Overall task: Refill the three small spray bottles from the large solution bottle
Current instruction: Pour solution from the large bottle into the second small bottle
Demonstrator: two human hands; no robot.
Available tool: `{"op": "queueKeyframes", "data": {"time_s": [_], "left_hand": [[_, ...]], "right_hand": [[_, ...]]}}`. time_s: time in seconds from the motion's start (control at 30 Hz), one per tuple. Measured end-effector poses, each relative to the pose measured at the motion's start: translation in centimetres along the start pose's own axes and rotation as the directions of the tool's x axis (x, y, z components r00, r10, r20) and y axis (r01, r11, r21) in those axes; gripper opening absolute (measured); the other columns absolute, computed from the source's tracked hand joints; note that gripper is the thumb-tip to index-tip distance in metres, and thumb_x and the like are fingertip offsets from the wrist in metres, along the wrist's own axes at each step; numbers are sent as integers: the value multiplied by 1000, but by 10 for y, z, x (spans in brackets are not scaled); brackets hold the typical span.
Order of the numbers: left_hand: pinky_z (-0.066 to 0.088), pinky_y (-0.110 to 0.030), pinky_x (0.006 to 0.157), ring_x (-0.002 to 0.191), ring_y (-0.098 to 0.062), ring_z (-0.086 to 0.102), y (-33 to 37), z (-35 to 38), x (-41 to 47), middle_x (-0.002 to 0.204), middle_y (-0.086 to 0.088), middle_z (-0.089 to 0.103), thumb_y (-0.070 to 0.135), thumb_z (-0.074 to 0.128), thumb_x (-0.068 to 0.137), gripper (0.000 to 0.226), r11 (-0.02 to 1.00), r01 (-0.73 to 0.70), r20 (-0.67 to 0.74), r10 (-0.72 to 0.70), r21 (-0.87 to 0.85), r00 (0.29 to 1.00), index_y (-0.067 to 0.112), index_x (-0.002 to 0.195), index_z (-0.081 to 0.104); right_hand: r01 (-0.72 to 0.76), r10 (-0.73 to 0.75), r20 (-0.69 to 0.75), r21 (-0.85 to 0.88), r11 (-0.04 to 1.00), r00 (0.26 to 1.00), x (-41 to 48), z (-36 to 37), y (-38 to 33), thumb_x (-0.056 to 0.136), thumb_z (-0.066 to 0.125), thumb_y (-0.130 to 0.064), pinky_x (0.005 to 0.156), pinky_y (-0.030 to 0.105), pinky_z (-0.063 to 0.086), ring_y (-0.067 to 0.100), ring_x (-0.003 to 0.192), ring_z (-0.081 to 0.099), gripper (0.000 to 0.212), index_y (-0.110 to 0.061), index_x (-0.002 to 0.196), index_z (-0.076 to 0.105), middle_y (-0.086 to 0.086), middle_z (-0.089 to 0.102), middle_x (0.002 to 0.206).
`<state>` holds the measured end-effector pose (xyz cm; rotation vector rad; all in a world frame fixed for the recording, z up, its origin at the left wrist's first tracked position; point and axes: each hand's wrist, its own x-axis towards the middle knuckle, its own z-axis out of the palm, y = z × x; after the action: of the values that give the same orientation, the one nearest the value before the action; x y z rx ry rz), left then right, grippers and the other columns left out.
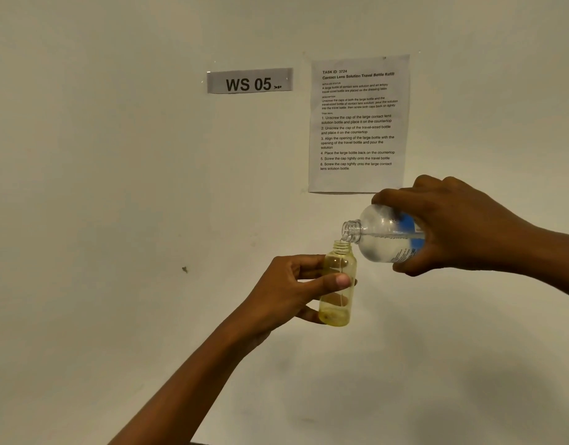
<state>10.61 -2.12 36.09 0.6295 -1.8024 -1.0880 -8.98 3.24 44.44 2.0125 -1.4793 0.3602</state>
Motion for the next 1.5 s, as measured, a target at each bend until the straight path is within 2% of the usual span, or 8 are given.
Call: {"op": "queueKeyframes", "data": {"time_s": [0.4, 0.6, 0.83, 1.27, 1.5], "left_hand": [[56, -23, 57, 81, -13, 72, -1, 2, 1, 89, 5, 75, 19, 66, 82, 15, 1000, -8, 1, 8, -13, 1000, 27, 95, 68], [56, -24, 59, 85, -15, 72, -1, 2, 1, 94, 1, 75, 19, 66, 82, 17, 1000, -5, 0, 5, -17, 1000, 25, 98, 69], [57, -24, 59, 83, -14, 72, -2, 2, 1, 92, 3, 75, 19, 66, 83, 15, 1000, -9, 2, 9, -9, 1000, 25, 96, 69], [56, -24, 59, 85, -13, 72, -3, 3, 2, 94, 2, 75, 19, 66, 83, 17, 1000, -4, 3, 4, -8, 1000, 24, 99, 69], [58, -26, 61, 87, -15, 72, -5, 2, 2, 97, 1, 75, 20, 66, 83, 21, 1000, -1, 1, 1, -8, 1000, 22, 104, 68]], "right_hand": [[9, -9, 10, 0, 1000, 1000, 3, 2, 3, 64, 74, -48, 79, 27, 37, 8, 87, 33, 77, -33, 128, 34, -8, 53, 113], [11, -11, 5, -11, 1000, 1000, 3, 2, 3, 63, 74, -48, 74, 26, 33, 9, 82, 31, 75, -34, 126, 36, -10, 52, 107], [13, -13, 4, -12, 1000, 1000, 3, 2, 4, 63, 74, -48, 72, 26, 30, 8, 83, 31, 76, -34, 128, 35, -10, 53, 109], [23, -23, 7, -9, 1000, 1000, 2, 2, 4, 62, 74, -47, 76, 27, 37, 10, 86, 36, 77, -33, 128, 37, -7, 55, 111], [25, -25, 3, -11, 1000, 1000, 2, 1, 5, 61, 75, -47, 73, 27, 36, 10, 84, 36, 76, -33, 127, 38, -8, 55, 107]]}}
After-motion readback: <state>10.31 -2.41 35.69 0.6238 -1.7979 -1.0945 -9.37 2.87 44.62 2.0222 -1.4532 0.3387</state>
